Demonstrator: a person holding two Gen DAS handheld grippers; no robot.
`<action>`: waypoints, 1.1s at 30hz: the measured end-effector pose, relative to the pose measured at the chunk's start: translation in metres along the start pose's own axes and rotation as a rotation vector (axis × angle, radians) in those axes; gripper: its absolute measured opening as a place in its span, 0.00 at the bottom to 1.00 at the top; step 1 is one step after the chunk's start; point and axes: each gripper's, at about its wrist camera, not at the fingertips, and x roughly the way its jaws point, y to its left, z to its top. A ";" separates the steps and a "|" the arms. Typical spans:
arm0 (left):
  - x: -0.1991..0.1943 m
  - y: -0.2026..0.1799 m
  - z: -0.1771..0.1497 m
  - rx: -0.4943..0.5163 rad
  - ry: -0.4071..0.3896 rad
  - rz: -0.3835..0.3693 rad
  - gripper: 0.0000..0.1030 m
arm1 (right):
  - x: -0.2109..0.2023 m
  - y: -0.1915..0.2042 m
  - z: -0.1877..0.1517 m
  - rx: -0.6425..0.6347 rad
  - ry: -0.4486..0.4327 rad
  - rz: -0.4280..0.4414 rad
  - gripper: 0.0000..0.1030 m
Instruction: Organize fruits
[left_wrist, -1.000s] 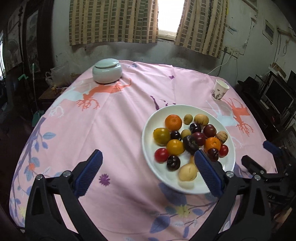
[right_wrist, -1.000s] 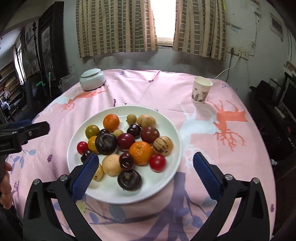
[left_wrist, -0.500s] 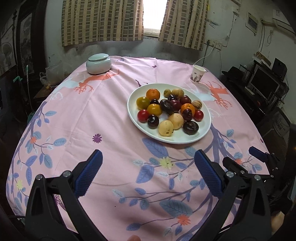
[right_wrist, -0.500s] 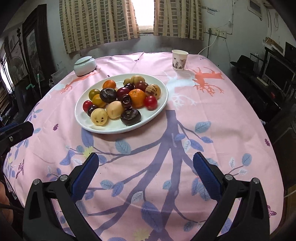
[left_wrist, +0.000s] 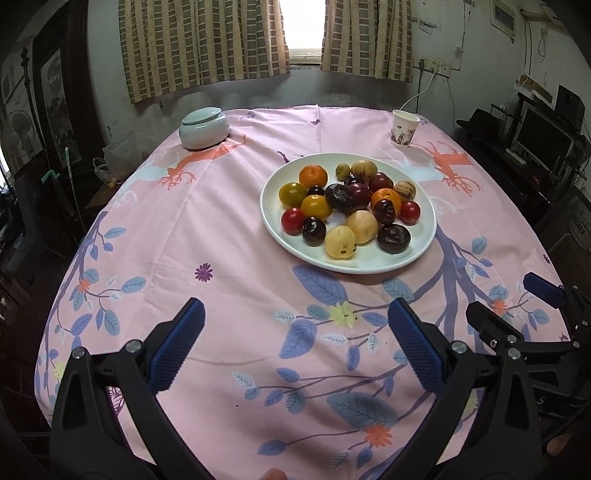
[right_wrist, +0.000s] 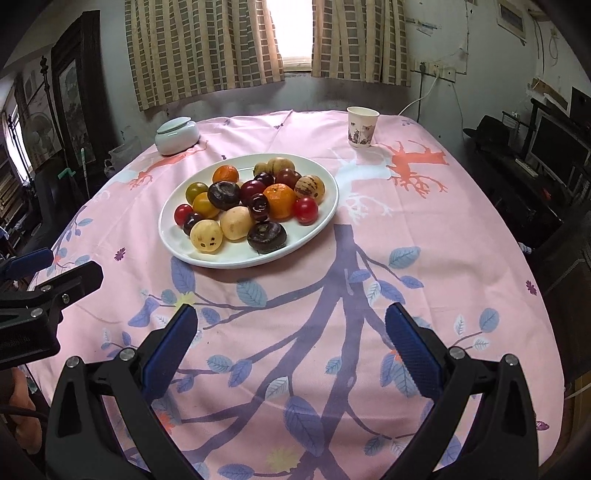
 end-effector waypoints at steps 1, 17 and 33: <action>0.000 0.000 0.000 -0.001 -0.001 0.001 0.98 | -0.001 0.000 0.000 -0.002 -0.002 0.000 0.99; -0.004 0.001 0.000 -0.004 -0.008 -0.003 0.98 | -0.005 0.003 0.001 -0.001 -0.004 0.000 0.99; -0.004 0.001 0.001 -0.007 -0.009 -0.003 0.98 | -0.005 0.003 0.001 -0.001 -0.004 0.001 0.99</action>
